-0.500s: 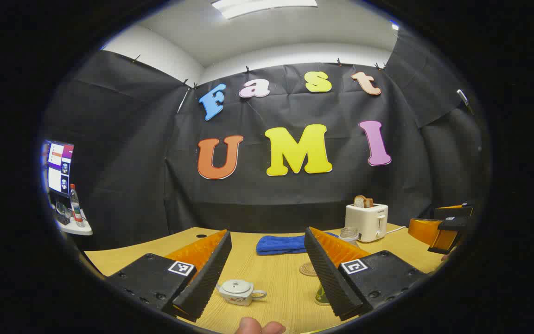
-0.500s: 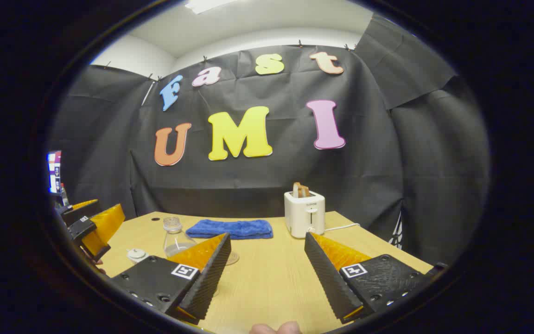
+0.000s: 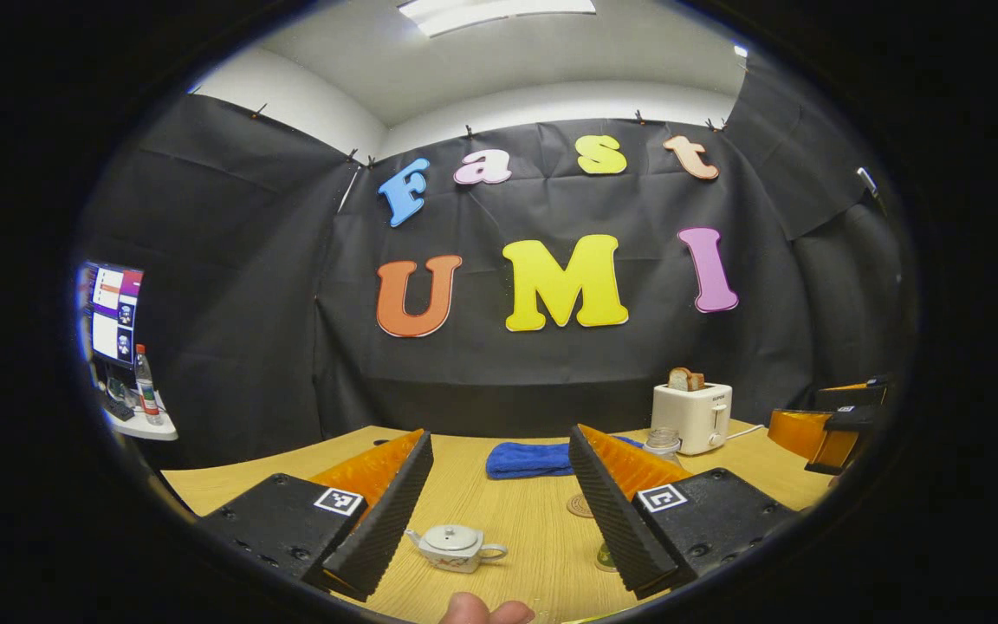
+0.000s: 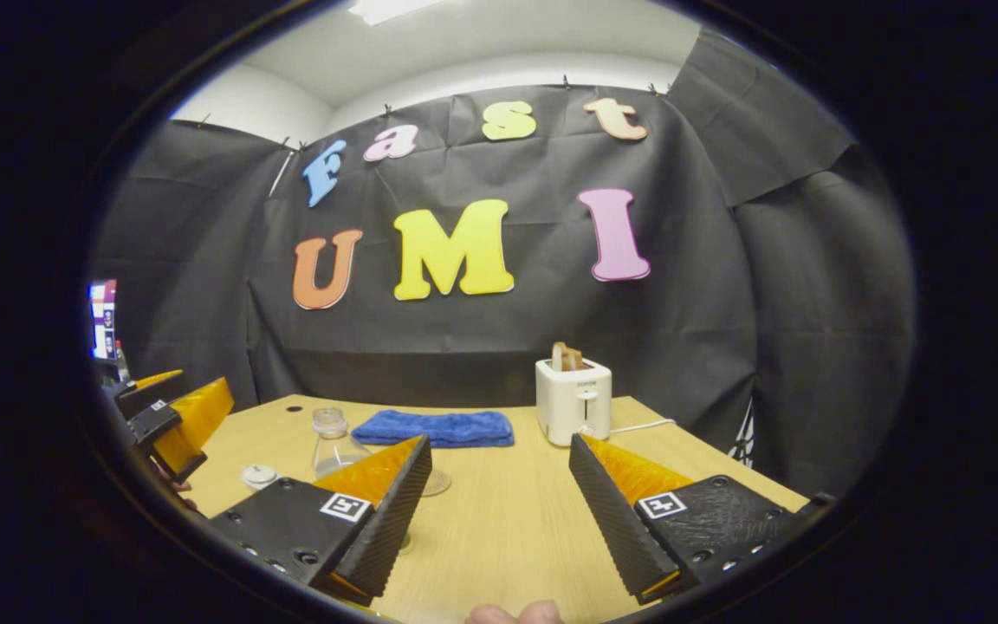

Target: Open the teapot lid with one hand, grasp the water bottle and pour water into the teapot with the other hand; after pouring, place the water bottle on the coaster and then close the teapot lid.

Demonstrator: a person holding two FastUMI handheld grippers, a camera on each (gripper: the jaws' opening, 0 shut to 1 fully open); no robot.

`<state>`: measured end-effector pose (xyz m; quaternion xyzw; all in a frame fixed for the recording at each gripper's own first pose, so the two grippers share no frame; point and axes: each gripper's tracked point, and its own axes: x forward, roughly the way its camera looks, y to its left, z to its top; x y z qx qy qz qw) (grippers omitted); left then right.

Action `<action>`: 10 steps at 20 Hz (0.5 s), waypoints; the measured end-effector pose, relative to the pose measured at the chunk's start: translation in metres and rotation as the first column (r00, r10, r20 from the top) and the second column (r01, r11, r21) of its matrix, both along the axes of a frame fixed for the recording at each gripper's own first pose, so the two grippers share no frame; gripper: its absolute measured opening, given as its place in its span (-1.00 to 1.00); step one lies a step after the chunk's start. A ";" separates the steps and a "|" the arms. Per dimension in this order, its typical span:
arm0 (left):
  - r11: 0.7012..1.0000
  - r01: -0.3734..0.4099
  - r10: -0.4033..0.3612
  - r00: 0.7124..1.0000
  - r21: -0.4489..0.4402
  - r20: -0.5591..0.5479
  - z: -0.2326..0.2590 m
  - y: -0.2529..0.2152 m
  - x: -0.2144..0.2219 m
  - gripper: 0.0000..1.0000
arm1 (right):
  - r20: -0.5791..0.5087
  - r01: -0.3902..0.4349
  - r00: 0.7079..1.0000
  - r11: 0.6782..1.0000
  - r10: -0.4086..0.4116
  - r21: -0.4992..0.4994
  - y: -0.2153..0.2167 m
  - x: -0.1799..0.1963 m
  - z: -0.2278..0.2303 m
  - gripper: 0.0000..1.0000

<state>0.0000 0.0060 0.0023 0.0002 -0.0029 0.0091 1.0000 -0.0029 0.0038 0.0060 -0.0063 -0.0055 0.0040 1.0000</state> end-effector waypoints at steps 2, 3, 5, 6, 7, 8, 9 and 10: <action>1.000 -0.005 0.005 1.000 -0.001 0.000 0.000 0.003 0.000 0.97 | 0.012 -0.001 1.000 1.000 0.001 -0.013 0.001 -0.002 0.004 0.84; 1.000 -0.008 0.008 1.000 -0.001 0.001 -0.001 0.003 0.000 0.97 | 0.017 -0.003 1.000 1.000 0.003 -0.015 0.002 -0.002 0.005 0.92; 1.000 -0.010 0.010 1.000 -0.003 0.003 0.002 0.004 -0.001 0.97 | 0.026 -0.006 1.000 1.000 0.007 -0.023 0.004 -0.004 0.007 0.84; 1.000 -0.012 0.012 1.000 -0.003 0.004 0.001 0.006 0.000 0.97 | 0.030 -0.008 1.000 1.000 0.009 -0.029 0.005 -0.005 0.007 0.84; 1.000 -0.014 0.014 1.000 -0.002 0.005 0.001 0.007 0.001 0.98 | 0.033 -0.010 0.999 0.999 0.011 -0.035 0.006 -0.006 0.007 0.92; 1.000 -0.015 0.015 1.000 -0.002 0.003 0.001 0.007 0.000 0.97 | 0.035 -0.013 0.999 0.999 0.014 -0.036 0.007 -0.007 0.008 0.86; 1.000 -0.016 0.016 1.000 -0.002 0.002 0.002 0.007 0.000 0.97 | 0.038 -0.016 0.999 0.999 0.017 -0.035 0.008 -0.007 0.009 0.92; 1.000 -0.015 0.015 1.000 -0.002 0.002 0.001 0.006 0.000 0.96 | 0.041 -0.018 0.999 0.999 0.019 -0.037 0.009 -0.008 0.010 0.92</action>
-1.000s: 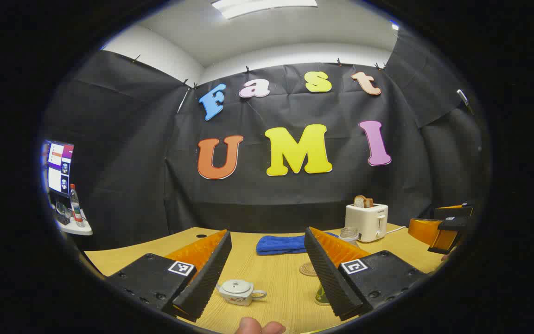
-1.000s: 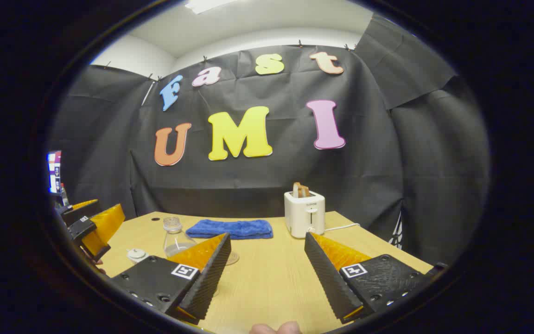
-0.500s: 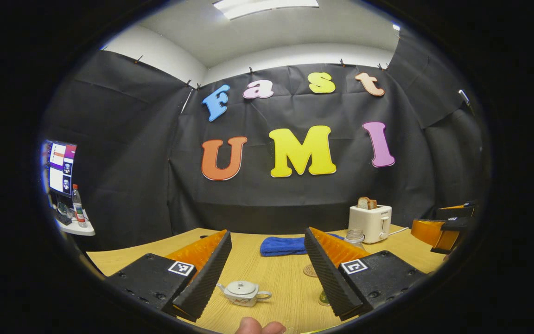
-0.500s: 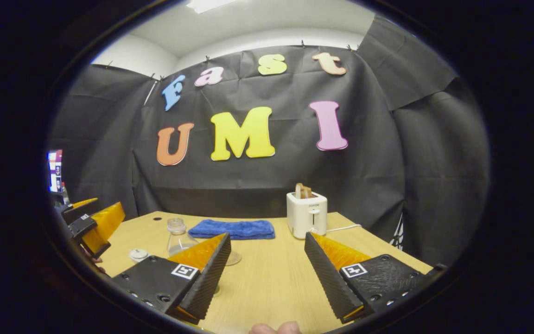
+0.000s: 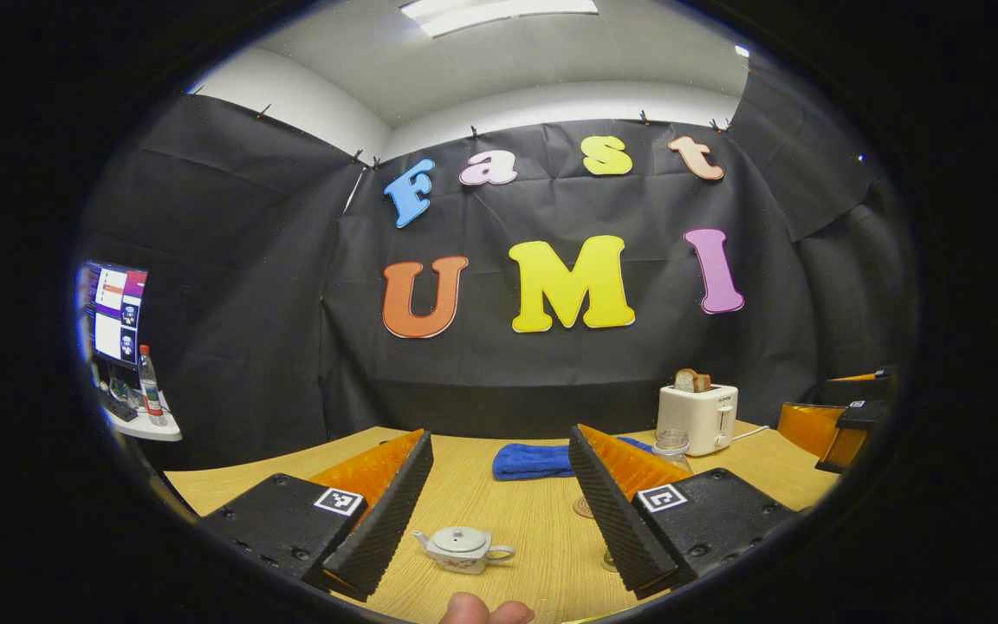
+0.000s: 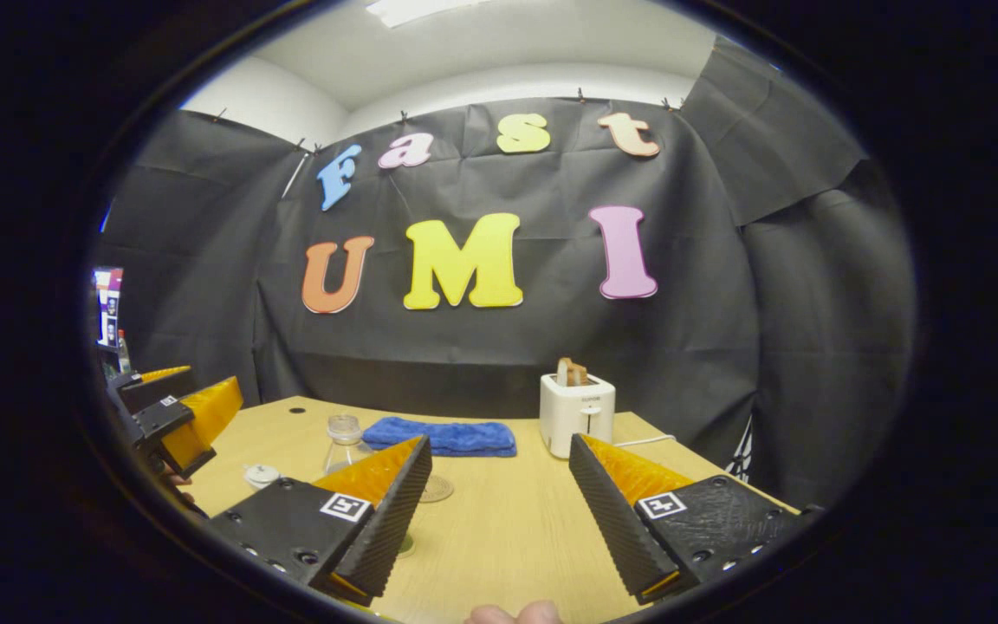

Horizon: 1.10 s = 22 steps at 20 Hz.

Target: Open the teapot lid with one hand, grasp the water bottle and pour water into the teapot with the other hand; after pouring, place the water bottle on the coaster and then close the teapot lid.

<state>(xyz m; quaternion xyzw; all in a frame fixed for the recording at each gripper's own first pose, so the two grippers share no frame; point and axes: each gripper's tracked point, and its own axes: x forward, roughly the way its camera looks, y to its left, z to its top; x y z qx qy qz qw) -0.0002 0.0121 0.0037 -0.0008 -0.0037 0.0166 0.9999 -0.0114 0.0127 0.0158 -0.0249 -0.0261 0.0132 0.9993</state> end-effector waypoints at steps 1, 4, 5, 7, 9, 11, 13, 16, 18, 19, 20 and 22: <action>1.000 0.001 -0.001 1.000 0.000 0.000 0.000 -0.001 -0.001 0.96 | 0.002 0.000 1.000 1.000 0.000 -0.004 0.000 0.000 0.000 0.92; 1.000 0.007 -0.007 1.000 0.003 -0.001 0.001 -0.001 -0.001 0.96 | 0.004 -0.010 1.000 1.000 0.010 -0.008 0.004 -0.004 -0.001 0.92; 1.000 0.008 -0.008 1.000 0.004 -0.004 0.001 -0.001 -0.001 0.96 | 0.005 -0.013 1.000 1.000 0.013 -0.010 0.006 -0.004 -0.001 0.92; 1.000 0.009 -0.008 1.000 0.007 -0.013 -0.001 -0.001 -0.001 0.96 | 0.007 -0.019 1.000 1.000 0.019 -0.012 0.007 -0.005 -0.001 0.92; 1.000 0.011 -0.011 1.000 0.009 -0.020 -0.002 -0.001 -0.001 0.97 | 0.006 -0.025 1.000 1.000 0.025 -0.012 0.008 -0.005 -0.004 0.92; 1.000 0.016 -0.016 1.000 0.021 -0.023 0.000 -0.001 -0.001 0.97 | -0.002 -0.036 0.999 0.999 0.036 -0.006 0.010 -0.006 -0.006 0.92; 1.000 0.018 -0.017 0.999 0.016 -0.031 0.000 0.003 -0.003 0.96 | 0.002 -0.041 0.999 0.999 0.041 0.003 0.009 -0.006 -0.004 0.92; 0.999 0.044 -0.045 0.997 -0.009 -0.057 -0.003 0.008 -0.006 0.98 | 0.010 -0.045 0.999 0.999 0.045 -0.001 0.008 -0.008 -0.003 0.84; 0.998 0.053 -0.056 0.994 -0.029 -0.095 -0.016 0.017 -0.007 0.98 | 0.006 -0.057 0.998 0.998 0.057 -0.021 0.010 -0.008 -0.011 0.92; 0.998 0.053 -0.056 0.991 -0.022 -0.124 -0.026 0.024 -0.007 0.98 | 0.000 -0.057 0.998 0.998 0.057 -0.033 0.009 -0.008 -0.017 0.92; 0.998 0.057 -0.058 0.986 -0.010 -0.157 -0.039 0.030 -0.009 0.98 | -0.005 -0.059 0.998 0.998 0.058 -0.038 0.008 -0.008 -0.022 0.92; 0.998 0.056 -0.052 0.973 0.012 -0.226 -0.066 0.040 -0.013 0.99 | -0.012 -0.062 0.998 0.997 0.062 -0.038 0.006 -0.007 -0.030 0.92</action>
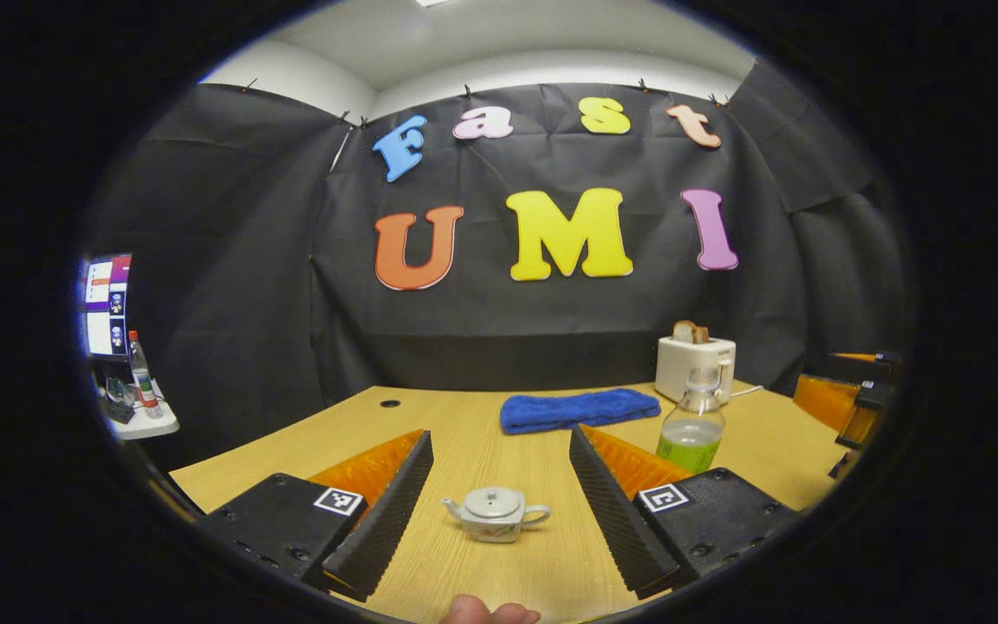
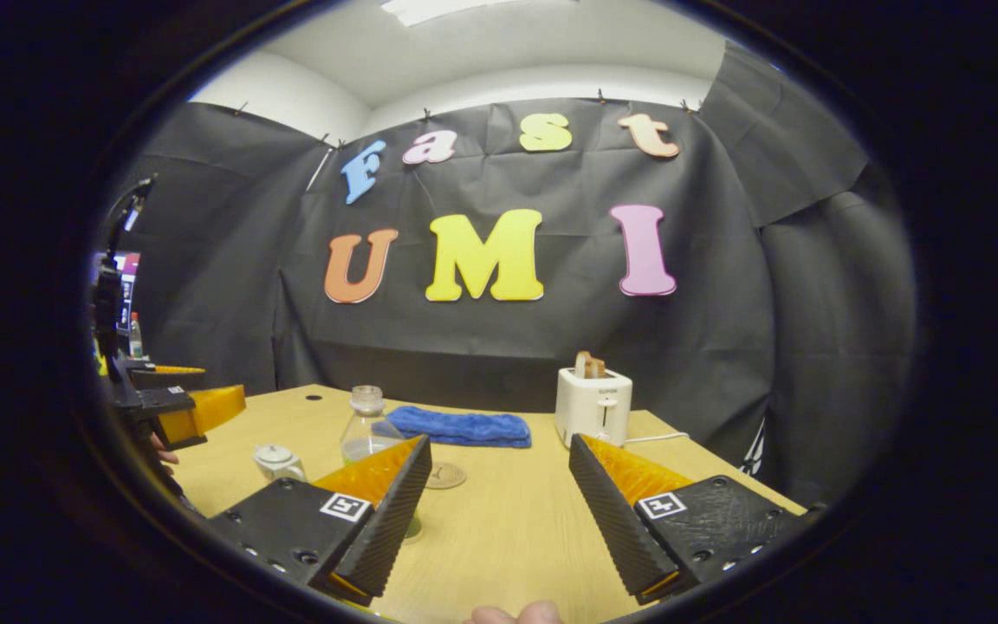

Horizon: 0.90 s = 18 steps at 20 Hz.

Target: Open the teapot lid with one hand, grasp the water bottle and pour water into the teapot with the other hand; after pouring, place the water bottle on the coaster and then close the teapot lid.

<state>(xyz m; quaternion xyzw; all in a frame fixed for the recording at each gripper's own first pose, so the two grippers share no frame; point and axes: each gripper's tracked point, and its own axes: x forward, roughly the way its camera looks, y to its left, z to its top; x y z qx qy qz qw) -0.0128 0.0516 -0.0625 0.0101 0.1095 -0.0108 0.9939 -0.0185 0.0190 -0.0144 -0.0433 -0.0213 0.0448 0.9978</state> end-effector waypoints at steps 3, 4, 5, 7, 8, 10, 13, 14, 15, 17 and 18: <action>1.000 -0.010 0.008 0.998 -0.025 -0.067 -0.026 0.003 0.001 0.99 | -0.031 -0.007 0.999 1.000 0.007 -0.002 -0.002 0.006 -0.016 0.92; 0.999 -0.009 0.006 0.997 -0.037 -0.076 -0.033 0.003 0.003 0.99 | -0.044 -0.011 0.999 1.000 0.010 -0.004 -0.002 0.008 -0.021 0.92; 0.999 -0.008 0.004 0.996 -0.041 -0.084 -0.039 0.002 0.005 0.99 | -0.053 -0.010 0.999 1.000 0.010 -0.005 -0.003 0.008 -0.024 0.92; 0.999 -0.013 0.007 0.993 -0.048 -0.114 -0.052 0.004 0.016 0.99 | -0.059 -0.004 0.998 1.000 0.003 -0.007 -0.008 0.011 -0.028 0.92; 0.998 -0.014 0.007 0.992 -0.053 -0.129 -0.058 0.006 0.020 0.96 | -0.061 0.002 0.998 1.000 -0.002 -0.007 -0.010 0.013 -0.030 0.92; 0.998 -0.009 -0.001 0.989 -0.067 -0.150 -0.064 0.005 0.030 0.87 | -0.066 0.017 0.998 1.000 -0.017 -0.002 -0.017 0.017 -0.033 0.92; 0.999 0.003 -0.013 0.983 -0.054 -0.183 -0.072 0.003 0.043 0.64 | -0.083 0.039 0.996 0.999 -0.038 0.007 -0.028 0.024 -0.038 0.92; 0.999 0.005 -0.015 0.980 -0.050 -0.199 -0.077 0.001 0.047 0.53 | -0.084 0.044 0.995 0.999 -0.043 0.008 -0.030 0.026 -0.038 0.92; 0.999 0.007 -0.017 0.977 -0.048 -0.211 -0.081 0.000 0.049 0.48 | -0.084 0.050 0.995 0.999 -0.049 0.008 -0.033 0.027 -0.038 0.86; 0.999 -0.003 -0.007 0.974 -0.046 -0.227 -0.086 -0.001 0.051 0.30 | -0.086 0.061 0.994 0.998 -0.060 0.003 -0.039 0.029 -0.038 0.86; 0.999 -0.017 0.006 0.973 -0.043 -0.231 -0.088 0.001 0.053 0.16 | -0.088 0.063 0.994 0.998 -0.063 0.000 -0.040 0.030 -0.039 0.86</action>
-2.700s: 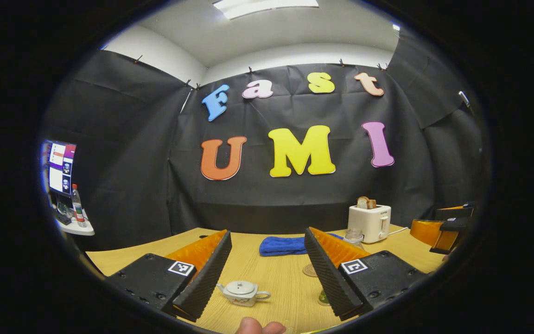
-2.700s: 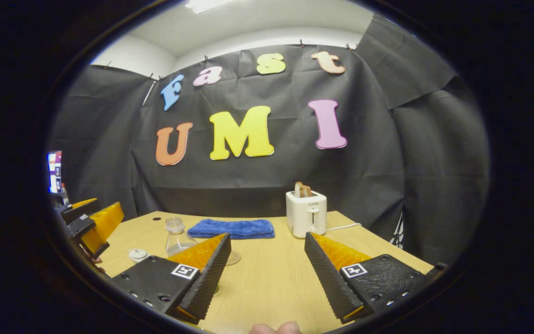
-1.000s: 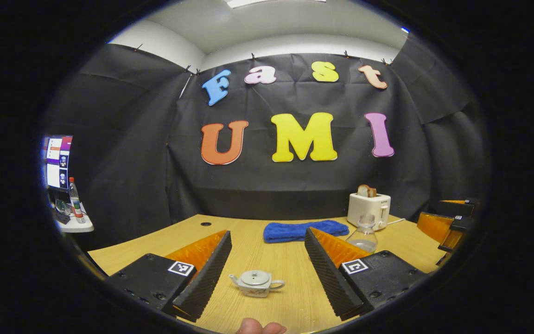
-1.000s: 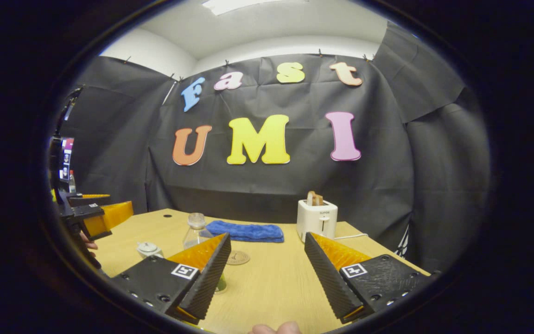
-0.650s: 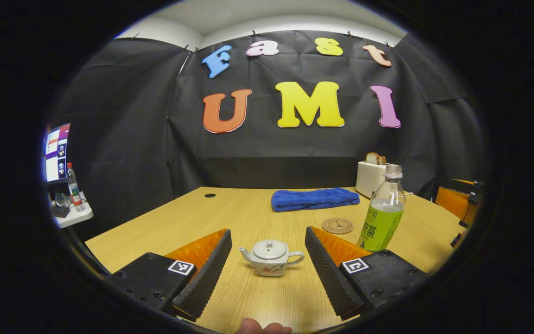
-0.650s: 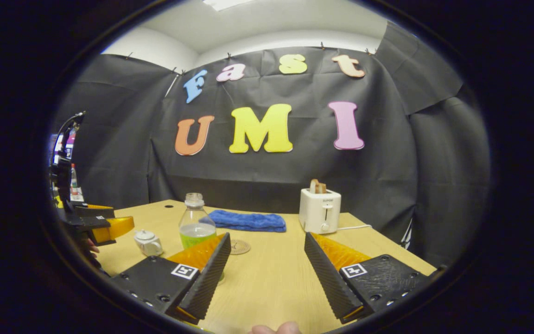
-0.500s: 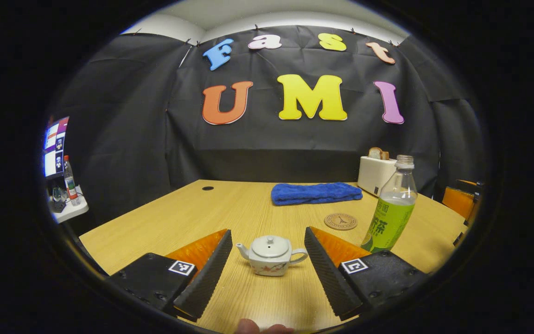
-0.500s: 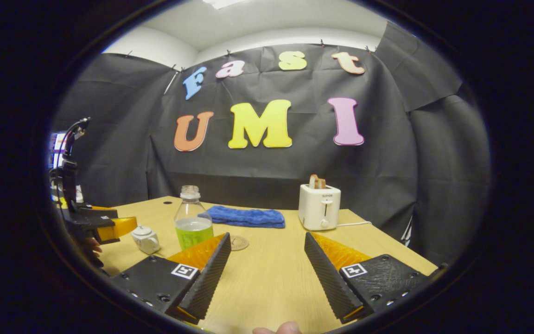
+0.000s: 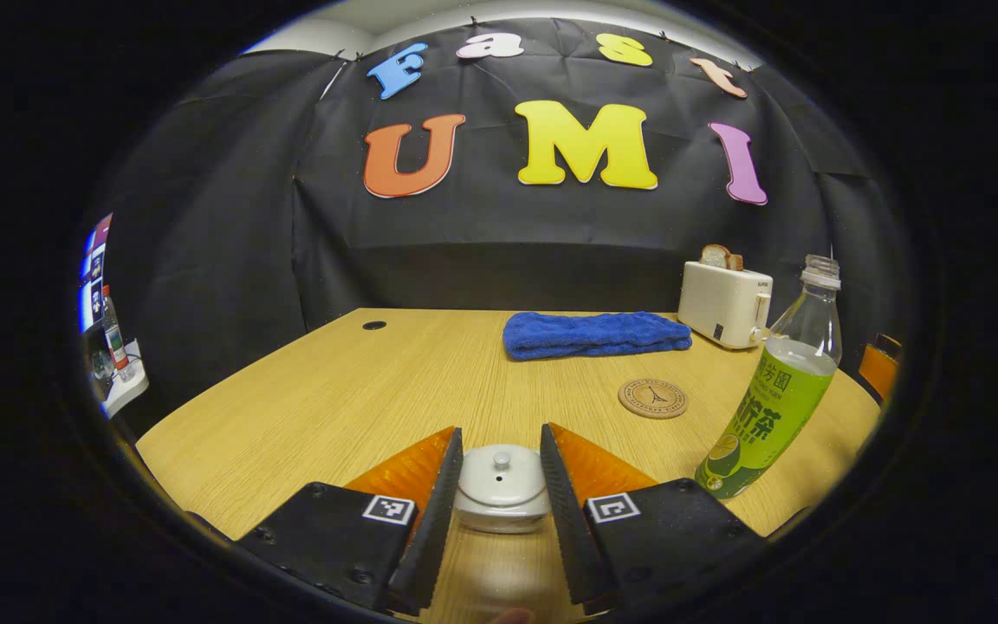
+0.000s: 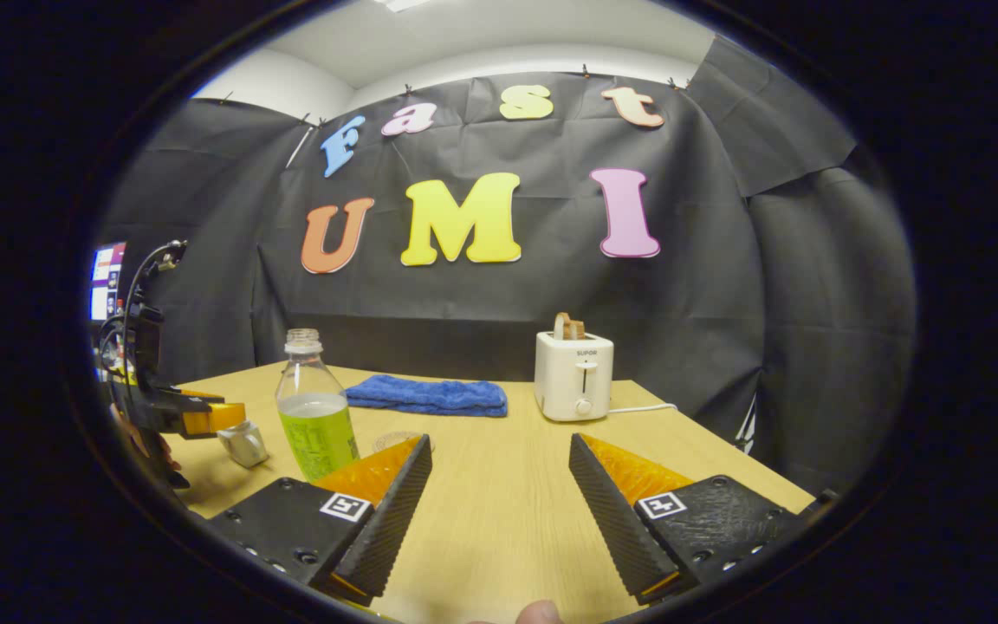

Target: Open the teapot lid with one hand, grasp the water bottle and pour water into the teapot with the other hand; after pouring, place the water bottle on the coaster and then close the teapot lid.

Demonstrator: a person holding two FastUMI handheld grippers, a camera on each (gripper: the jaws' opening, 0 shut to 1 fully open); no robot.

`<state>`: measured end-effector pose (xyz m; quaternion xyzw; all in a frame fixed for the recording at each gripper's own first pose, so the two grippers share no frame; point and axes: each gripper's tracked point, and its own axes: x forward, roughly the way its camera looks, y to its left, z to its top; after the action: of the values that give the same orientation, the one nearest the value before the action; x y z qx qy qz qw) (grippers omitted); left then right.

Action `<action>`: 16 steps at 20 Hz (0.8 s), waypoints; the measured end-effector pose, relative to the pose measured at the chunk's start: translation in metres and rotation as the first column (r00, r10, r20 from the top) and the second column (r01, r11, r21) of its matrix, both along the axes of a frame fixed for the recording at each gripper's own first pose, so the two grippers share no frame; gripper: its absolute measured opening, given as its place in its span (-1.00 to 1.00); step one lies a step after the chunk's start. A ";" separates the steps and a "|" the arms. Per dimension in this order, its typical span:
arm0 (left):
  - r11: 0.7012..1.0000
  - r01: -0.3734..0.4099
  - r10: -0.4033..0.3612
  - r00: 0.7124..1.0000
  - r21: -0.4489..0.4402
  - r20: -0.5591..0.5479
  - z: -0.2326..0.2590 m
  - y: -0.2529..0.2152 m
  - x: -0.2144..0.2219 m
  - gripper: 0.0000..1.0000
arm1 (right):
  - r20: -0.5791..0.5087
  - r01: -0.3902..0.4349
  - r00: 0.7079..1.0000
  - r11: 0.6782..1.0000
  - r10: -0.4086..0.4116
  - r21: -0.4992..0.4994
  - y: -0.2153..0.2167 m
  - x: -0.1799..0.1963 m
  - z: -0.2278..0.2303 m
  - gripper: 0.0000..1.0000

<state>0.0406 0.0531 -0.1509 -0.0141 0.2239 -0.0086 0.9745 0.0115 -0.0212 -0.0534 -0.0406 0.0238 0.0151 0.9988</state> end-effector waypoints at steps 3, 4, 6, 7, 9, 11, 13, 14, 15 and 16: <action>0.999 -0.029 0.028 1.000 0.017 0.007 0.002 0.003 0.004 -0.17 | -0.003 0.003 1.000 1.000 -0.003 -0.007 -0.002 -0.001 -0.002 0.86; 0.999 -0.033 0.033 0.999 0.019 0.006 0.000 0.003 0.003 -0.38 | -0.003 0.002 1.000 1.000 -0.002 -0.008 -0.002 -0.002 -0.002 0.92; 0.999 -0.030 0.030 1.000 0.031 0.009 0.001 -0.001 0.003 -0.59 | -0.003 -0.003 1.000 1.000 0.003 -0.010 -0.001 -0.002 -0.002 0.92; 0.999 -0.030 0.029 0.999 0.038 0.016 0.003 -0.002 0.004 -0.65 | -0.003 -0.008 1.000 1.000 0.008 -0.014 0.000 -0.002 -0.002 0.92; 0.998 -0.033 0.032 0.999 0.045 0.023 0.004 -0.003 0.005 -0.86 | 0.000 -0.032 0.999 0.999 0.032 -0.015 0.006 -0.004 -0.002 0.92; 0.998 -0.035 0.034 0.999 0.043 0.032 0.005 -0.002 0.008 -0.92 | 0.003 -0.058 0.998 0.998 0.058 -0.020 0.010 -0.006 -0.001 0.92; 0.998 -0.034 0.032 0.999 0.043 0.042 0.010 -0.001 0.008 -0.94 | 0.004 -0.093 0.996 0.996 0.093 -0.020 0.017 -0.008 -0.001 0.92; 0.999 -0.031 0.029 0.998 0.041 0.054 0.015 0.000 0.008 -0.94 | 0.005 -0.117 0.993 0.993 0.118 -0.015 0.023 -0.010 -0.001 0.92; 0.999 -0.030 0.028 0.997 0.041 0.066 0.020 0.001 0.008 -0.94 | 0.007 -0.145 0.989 0.989 0.145 -0.009 0.030 -0.013 -0.001 0.92; 0.999 -0.029 0.026 0.996 0.039 0.080 0.026 0.002 0.006 -0.94 | 0.007 -0.172 0.985 0.985 0.172 -0.008 0.037 -0.016 0.000 0.92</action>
<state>0.0466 0.0547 -0.1252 0.0025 0.1850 0.0085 0.9827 -0.0041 0.0154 -0.0538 -0.0462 0.0165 0.1012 0.9937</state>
